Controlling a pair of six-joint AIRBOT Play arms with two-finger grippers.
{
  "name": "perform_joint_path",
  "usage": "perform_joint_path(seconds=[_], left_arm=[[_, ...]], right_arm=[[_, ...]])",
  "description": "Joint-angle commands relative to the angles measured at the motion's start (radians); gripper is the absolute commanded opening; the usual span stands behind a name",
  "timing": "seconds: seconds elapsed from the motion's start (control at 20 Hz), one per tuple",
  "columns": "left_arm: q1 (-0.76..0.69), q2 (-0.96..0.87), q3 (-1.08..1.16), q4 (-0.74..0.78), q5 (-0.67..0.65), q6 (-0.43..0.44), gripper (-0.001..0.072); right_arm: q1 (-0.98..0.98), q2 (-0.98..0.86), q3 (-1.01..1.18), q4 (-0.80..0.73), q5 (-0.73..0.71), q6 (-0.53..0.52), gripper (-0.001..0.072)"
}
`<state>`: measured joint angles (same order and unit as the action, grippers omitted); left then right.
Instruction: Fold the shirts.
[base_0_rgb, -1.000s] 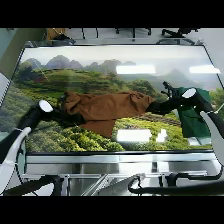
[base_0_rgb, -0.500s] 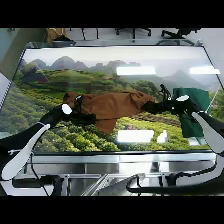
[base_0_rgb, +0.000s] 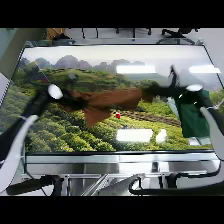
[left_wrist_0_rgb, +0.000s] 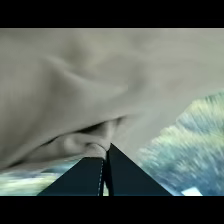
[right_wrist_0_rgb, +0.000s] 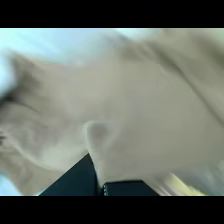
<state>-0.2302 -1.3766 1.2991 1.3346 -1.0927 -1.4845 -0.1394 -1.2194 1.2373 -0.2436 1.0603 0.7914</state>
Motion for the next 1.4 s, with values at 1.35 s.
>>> perform_joint_path(seconds=[1.35], left_arm=[[0.160,-0.167,0.089,0.113,-0.026,0.082,0.0009]], right_arm=[[0.063,-0.220,0.018,-0.346,-0.071,0.278,0.0016]])
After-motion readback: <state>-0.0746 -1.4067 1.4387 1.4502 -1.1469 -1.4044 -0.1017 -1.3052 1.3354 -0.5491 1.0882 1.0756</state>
